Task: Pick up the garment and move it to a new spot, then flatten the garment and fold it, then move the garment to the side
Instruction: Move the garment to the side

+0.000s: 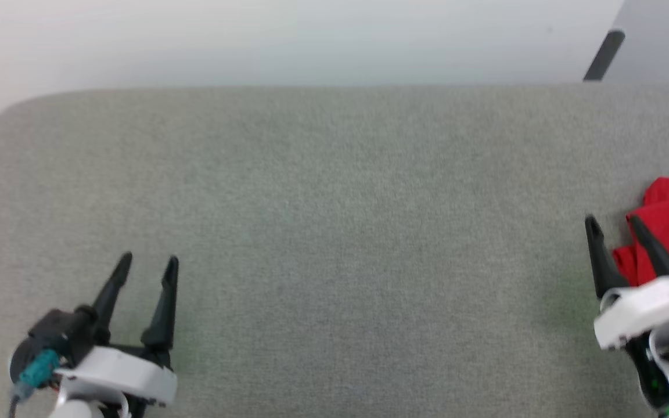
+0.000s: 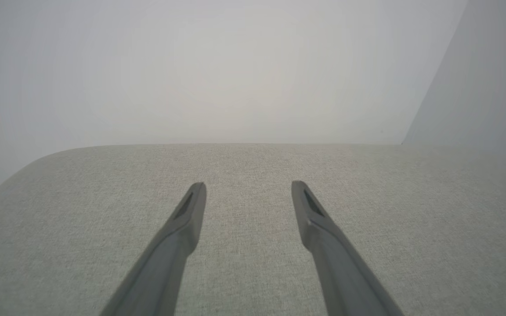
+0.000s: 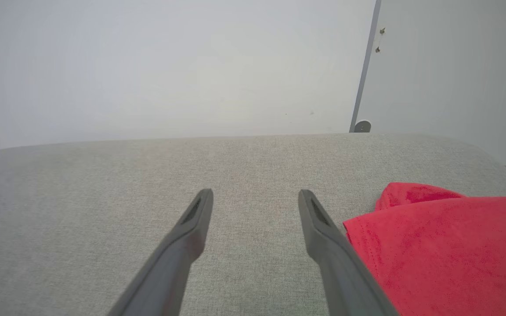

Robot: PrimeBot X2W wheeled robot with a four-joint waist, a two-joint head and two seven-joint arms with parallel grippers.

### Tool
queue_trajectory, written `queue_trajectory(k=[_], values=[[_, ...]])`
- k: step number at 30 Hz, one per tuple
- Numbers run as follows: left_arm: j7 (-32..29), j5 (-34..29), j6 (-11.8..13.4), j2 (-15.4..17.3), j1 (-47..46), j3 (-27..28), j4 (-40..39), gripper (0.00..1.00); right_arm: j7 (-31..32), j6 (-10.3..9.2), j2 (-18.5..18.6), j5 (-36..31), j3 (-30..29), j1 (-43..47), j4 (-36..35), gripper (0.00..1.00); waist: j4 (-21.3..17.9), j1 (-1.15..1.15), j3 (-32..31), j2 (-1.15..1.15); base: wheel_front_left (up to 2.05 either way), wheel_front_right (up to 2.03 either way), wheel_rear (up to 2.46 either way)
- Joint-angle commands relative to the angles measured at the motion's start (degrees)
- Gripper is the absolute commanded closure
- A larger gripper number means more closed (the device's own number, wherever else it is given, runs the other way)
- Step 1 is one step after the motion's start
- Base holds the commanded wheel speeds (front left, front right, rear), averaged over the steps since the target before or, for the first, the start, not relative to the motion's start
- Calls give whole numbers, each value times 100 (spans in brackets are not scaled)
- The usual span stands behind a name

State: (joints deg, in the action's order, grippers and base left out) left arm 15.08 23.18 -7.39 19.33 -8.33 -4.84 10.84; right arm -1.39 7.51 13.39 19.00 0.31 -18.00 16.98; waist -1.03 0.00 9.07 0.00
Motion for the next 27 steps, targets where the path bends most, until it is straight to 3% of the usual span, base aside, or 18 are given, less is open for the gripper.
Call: queue_trajectory(k=[1,14,27], values=[[3,-57,-13,-55,166,14,23,0,-139,-5,-26,49,-86,312,-126,0,153,0,-358,0,0,0,0],[3,-146,-14,-303,1100,170,-375,0,-132,-5,-323,45,-433,1591,-1088,0,185,0,-912,0,0,0,0],[2,-267,-14,-394,1765,376,-899,0,86,-5,-538,-91,-754,2296,-1926,0,203,0,-1044,0,0,0,0]])
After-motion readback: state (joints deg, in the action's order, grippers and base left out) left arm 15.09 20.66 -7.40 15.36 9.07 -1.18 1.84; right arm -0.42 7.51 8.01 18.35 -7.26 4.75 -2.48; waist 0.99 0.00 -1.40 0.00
